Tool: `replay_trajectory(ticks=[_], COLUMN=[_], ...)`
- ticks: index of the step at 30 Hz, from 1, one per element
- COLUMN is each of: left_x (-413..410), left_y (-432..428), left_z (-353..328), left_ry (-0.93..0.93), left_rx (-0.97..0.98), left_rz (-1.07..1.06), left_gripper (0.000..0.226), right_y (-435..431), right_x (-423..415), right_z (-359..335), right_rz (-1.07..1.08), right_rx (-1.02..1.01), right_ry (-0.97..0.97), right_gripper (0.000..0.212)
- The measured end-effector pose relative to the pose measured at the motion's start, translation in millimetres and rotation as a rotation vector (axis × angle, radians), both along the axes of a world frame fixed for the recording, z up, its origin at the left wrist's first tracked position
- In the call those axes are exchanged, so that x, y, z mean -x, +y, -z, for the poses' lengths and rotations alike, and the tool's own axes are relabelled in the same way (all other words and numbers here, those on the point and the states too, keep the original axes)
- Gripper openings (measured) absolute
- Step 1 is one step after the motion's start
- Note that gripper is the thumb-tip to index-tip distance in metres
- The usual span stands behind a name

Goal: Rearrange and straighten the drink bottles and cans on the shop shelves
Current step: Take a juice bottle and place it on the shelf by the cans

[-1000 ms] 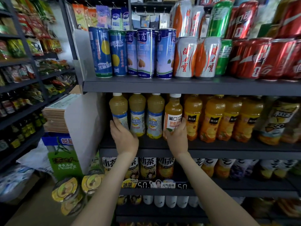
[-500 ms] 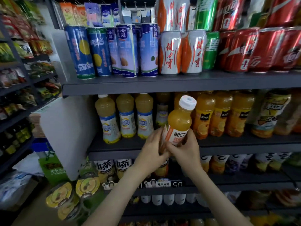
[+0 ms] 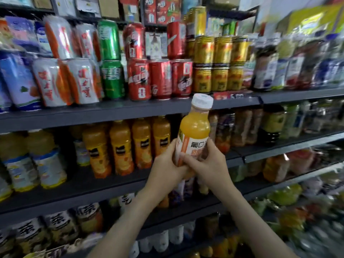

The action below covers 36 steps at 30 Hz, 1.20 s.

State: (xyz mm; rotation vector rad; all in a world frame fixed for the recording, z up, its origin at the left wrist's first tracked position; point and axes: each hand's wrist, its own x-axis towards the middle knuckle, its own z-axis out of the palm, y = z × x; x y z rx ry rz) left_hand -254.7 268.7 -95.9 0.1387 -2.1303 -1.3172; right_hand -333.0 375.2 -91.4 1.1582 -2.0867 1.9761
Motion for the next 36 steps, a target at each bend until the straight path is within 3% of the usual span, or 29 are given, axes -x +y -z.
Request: replay_trajectory(ticks=[5, 10, 13, 19, 25, 32, 36], left_x=[73, 134, 165, 230, 303, 375, 404], left_y=[68, 88, 94, 105, 124, 135, 145], left_z=[-22, -50, -69, -103, -125, -153, -154], left_ry=[0.033, -0.061, -0.016, 0.084, 0.122, 0.035, -0.006], left_rx=[-0.023, 0.094, 0.166, 0.274, 0.28, 0.348, 0.322], left_rz=[0.039, 0.09, 0.102, -0.009, -0.14, -0.402, -0.471], left_gripper=[0.057, 0.065, 0.059, 0.047, 0.053, 0.072, 0.061], right_y=[66, 109, 125, 157, 187, 200, 207], right_x=[64, 122, 159, 229, 296, 365, 397], right_z=[-28, -45, -53, -84, -106, -116, -124], right_rz=[0.094, 0.162, 0.187, 0.306, 0.403, 0.327, 0.228], right_rx=[0.0, 0.067, 0.145, 0.271, 0.319, 0.326, 0.316], right_ry=[0.029, -0.037, -0.078, -0.044, 0.037, 0.044, 0.066], right_gripper=[0.039, 0.033, 0.036, 0.038, 0.037, 0.038, 0.037])
